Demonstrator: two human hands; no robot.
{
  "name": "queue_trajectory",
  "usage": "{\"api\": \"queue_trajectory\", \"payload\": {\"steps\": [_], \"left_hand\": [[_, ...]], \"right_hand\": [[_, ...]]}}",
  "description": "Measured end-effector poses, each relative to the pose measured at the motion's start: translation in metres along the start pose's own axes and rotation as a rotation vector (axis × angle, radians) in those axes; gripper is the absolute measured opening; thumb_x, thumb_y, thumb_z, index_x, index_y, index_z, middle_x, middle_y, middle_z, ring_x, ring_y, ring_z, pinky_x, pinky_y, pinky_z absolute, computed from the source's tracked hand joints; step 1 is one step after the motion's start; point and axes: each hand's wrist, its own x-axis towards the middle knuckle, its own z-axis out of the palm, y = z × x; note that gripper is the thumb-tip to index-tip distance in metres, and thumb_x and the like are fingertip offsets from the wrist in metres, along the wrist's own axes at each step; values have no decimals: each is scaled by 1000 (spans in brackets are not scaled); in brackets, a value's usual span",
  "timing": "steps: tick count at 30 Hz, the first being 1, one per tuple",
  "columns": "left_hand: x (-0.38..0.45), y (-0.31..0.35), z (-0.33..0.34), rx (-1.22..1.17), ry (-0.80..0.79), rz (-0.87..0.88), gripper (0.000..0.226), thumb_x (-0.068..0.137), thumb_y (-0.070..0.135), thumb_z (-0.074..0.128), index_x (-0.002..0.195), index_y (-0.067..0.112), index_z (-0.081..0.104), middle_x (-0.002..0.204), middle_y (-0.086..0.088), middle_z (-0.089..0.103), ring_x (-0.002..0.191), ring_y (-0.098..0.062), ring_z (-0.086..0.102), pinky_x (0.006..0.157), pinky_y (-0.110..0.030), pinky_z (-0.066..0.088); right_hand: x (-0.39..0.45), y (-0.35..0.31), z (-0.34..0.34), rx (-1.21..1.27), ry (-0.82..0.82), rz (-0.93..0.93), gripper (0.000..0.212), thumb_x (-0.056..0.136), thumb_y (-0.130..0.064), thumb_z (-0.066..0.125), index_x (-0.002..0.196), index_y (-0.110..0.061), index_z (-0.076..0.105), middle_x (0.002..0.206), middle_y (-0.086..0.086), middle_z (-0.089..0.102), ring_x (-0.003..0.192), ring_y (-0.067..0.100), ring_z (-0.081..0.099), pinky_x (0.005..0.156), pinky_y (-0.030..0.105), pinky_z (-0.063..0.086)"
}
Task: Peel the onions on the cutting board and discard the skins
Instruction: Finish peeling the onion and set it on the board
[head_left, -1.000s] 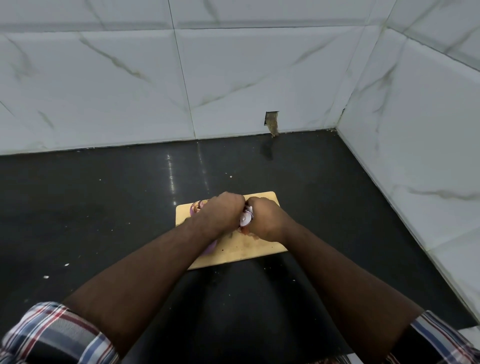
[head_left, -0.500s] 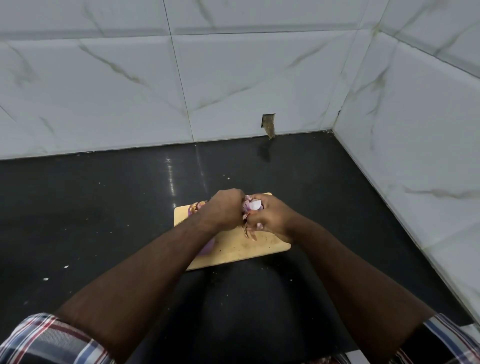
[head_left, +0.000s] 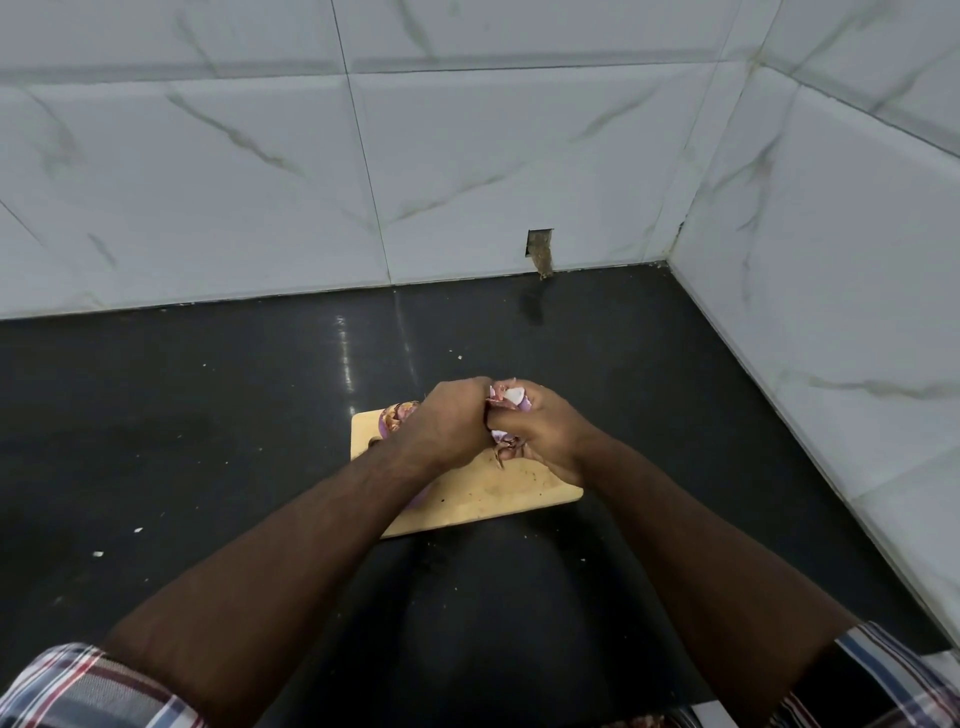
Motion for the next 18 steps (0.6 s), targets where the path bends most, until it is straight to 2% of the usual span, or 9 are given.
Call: {"api": "queue_trajectory", "payload": {"steps": [2, 3, 5, 8, 12, 15, 18], "left_hand": [[-2, 2, -1, 7, 13, 11, 23, 90, 17, 72, 110, 14, 62, 94, 4, 61, 81, -12, 53, 64, -19, 35], [-3, 3, -1, 6, 16, 16, 25, 91, 16, 72, 113, 13, 62, 95, 5, 61, 82, -12, 52, 67, -20, 36], [-4, 4, -1, -2, 16, 22, 29, 91, 16, 71, 118, 13, 62, 99, 3, 63, 84, -11, 52, 71, -22, 36], [-5, 8, -1, -2, 15, 33, 28, 91, 16, 68, 118, 12, 61, 108, -4, 68, 86, -14, 55, 73, -24, 37], [-8, 9, -4, -30, -14, 57, 39, 90, 20, 72, 125, 14, 58, 111, -3, 68, 90, -14, 57, 75, -24, 40], [-10, 6, -7, -99, -61, 37, 54, 86, 22, 76, 134, 18, 51, 112, 1, 66, 92, -13, 58, 70, -22, 42], [-10, 2, -13, -186, -63, 33, 50, 82, 15, 79, 128, 17, 58, 110, 6, 67, 94, -10, 63, 71, -24, 49]], "right_hand": [[3, 4, 0, -21, 76, 11, 25, 92, -2, 60, 117, -8, 63, 111, 18, 69, 103, 36, 67, 90, 53, 56], [5, 5, 1, -35, 104, 15, 26, 91, -3, 62, 117, -8, 63, 111, 17, 70, 104, 34, 68, 89, 53, 56], [6, 7, 3, -64, 161, 16, 26, 90, -2, 64, 115, -9, 63, 107, 14, 71, 96, 28, 69, 80, 44, 60], [7, 7, 7, -71, 242, -5, 23, 88, 2, 63, 109, -8, 63, 101, 15, 70, 84, 22, 65, 65, 36, 55], [8, 10, 7, -56, 301, -8, 21, 89, 3, 63, 106, -8, 64, 98, 16, 69, 82, 21, 65, 65, 36, 56], [8, 11, 5, -9, 318, -2, 25, 84, 5, 68, 107, -6, 66, 91, 13, 69, 77, 20, 66, 57, 28, 53], [6, 10, 5, 19, 347, 10, 31, 80, 8, 71, 109, -5, 67, 90, 10, 69, 74, 17, 66, 53, 21, 51]]}}
